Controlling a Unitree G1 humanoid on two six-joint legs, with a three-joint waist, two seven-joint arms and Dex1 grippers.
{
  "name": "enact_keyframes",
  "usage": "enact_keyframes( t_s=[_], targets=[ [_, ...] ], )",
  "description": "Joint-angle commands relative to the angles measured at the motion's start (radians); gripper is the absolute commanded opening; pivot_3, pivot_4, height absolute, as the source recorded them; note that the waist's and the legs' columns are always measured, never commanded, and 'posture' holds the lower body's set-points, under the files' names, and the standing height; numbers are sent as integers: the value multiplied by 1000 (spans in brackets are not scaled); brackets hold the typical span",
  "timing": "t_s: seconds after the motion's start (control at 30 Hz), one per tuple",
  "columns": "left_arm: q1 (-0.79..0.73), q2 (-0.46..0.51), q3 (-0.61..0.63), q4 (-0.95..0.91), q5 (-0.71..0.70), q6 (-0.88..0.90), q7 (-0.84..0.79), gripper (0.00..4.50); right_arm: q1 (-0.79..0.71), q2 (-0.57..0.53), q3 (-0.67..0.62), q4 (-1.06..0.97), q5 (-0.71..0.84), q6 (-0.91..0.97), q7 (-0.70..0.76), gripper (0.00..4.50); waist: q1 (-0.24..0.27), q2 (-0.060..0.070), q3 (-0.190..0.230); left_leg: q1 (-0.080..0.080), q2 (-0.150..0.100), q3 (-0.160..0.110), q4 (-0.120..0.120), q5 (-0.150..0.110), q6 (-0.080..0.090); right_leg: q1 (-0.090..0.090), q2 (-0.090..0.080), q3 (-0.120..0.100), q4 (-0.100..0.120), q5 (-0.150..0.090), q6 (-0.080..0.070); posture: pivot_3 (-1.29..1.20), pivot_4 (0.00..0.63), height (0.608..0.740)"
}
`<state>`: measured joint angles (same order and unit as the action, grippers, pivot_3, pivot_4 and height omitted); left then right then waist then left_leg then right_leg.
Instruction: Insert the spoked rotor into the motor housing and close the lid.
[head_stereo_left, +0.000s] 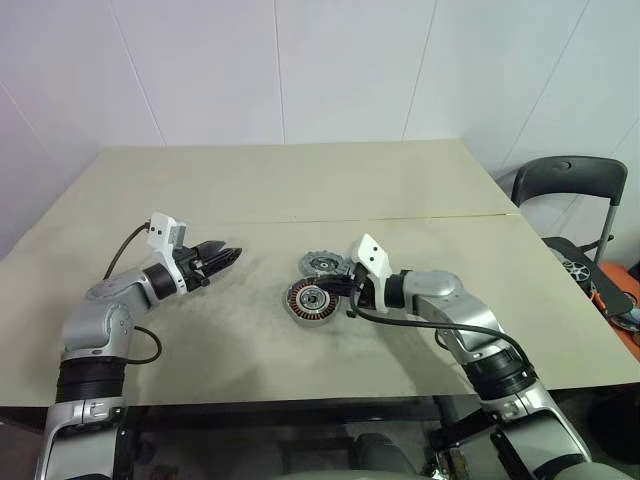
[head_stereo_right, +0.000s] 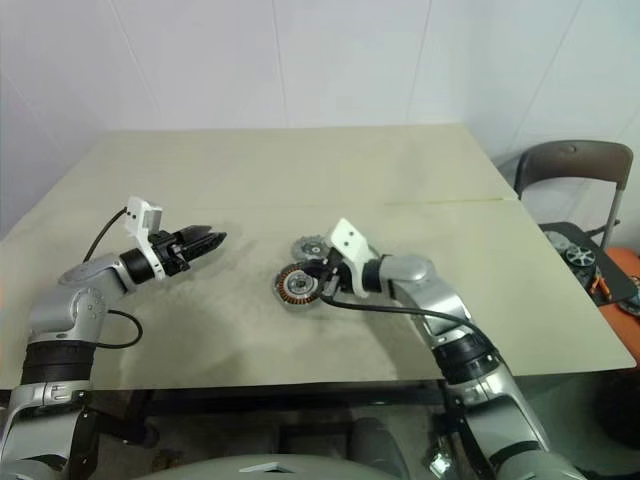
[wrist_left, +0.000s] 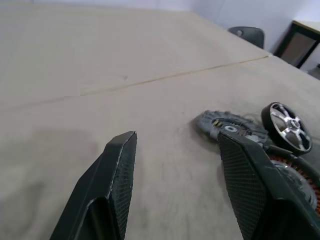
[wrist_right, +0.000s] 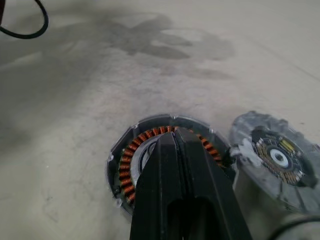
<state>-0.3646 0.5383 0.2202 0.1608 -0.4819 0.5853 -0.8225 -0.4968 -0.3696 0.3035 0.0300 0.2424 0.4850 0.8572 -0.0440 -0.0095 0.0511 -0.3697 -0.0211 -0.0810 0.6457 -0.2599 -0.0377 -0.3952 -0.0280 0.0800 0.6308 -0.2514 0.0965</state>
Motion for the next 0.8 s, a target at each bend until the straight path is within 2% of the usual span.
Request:
enact_keyframes(
  t_s=[0.03, 0.4, 0.8],
  targets=[
    [4, -2, 26, -57, -26, 0, 22, 2724, -80, 27, 18, 52, -38, -66, 18, 27, 1, 0, 0, 0, 0, 0, 0, 0, 0, 0, 0, 0, 0, 0, 0, 0, 0, 740],
    [45, -13, 25, -86, -38, 1, 61, 2724, -197, 64, 92, 250, -157, -243, 99, 27, 0, 0, 0, -2, 0, 0, 0, 0, 0, -2, 0, 0, 0, 1, 0, 0, 0, 740],
    [68, -16, 12, -102, -35, -5, 60, 2724, -194, 39, 133, 302, -236, -337, 200, 27, -1, 0, 0, -2, 0, 0, -1, 0, 0, -2, 0, 0, 0, 1, 0, 0, 0, 740]
  ],
)
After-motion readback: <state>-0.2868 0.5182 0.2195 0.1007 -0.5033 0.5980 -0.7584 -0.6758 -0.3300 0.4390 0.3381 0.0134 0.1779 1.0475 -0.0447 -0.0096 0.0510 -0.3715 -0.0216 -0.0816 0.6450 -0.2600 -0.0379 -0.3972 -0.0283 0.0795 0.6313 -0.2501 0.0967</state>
